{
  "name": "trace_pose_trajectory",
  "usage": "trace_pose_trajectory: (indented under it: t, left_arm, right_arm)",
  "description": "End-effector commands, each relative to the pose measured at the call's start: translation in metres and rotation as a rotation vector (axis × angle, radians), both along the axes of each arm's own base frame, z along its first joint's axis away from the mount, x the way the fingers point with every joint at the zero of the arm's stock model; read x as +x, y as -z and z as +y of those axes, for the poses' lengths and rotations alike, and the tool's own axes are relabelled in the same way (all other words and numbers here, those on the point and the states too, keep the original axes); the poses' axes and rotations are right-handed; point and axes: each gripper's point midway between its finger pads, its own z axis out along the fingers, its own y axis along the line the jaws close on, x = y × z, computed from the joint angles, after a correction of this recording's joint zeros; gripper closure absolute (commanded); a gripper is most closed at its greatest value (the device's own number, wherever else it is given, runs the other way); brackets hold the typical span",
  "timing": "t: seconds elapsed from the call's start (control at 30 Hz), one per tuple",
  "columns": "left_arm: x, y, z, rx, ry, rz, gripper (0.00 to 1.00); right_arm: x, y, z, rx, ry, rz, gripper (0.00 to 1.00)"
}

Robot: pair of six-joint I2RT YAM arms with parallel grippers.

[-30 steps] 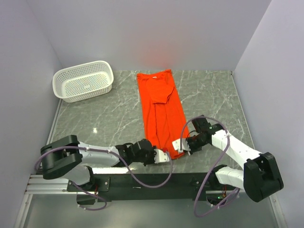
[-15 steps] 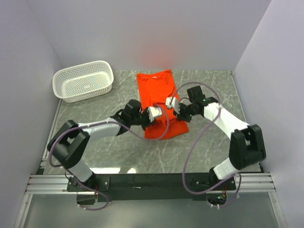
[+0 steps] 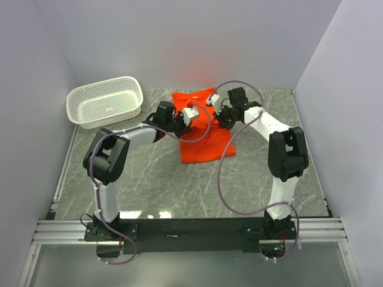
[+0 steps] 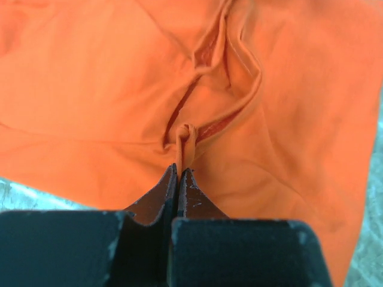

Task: Fold and stack the t-shirts
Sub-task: Fold the tshirt

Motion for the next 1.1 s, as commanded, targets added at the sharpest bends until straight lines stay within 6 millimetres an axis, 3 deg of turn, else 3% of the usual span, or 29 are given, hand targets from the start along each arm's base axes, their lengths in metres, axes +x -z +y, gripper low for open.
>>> trace_pose_trajectory:
  t: [0.0, 0.5, 1.07]
  left_arm:
    - [0.011, -0.017, -0.006, -0.024, 0.02, -0.032, 1.0]
    - [0.027, -0.018, 0.003, -0.02, -0.036, -0.032, 1.0]
    - [0.043, -0.009, 0.016, 0.018, -0.125, -0.034, 1.0]
  right_arm:
    - [0.029, -0.019, 0.004, 0.027, 0.054, -0.064, 1.0]
    - [0.052, -0.016, 0.009, 0.038, 0.086, -0.065, 1.0]
    - [0.06, -0.009, 0.01, 0.025, 0.097, -0.05, 1.0]
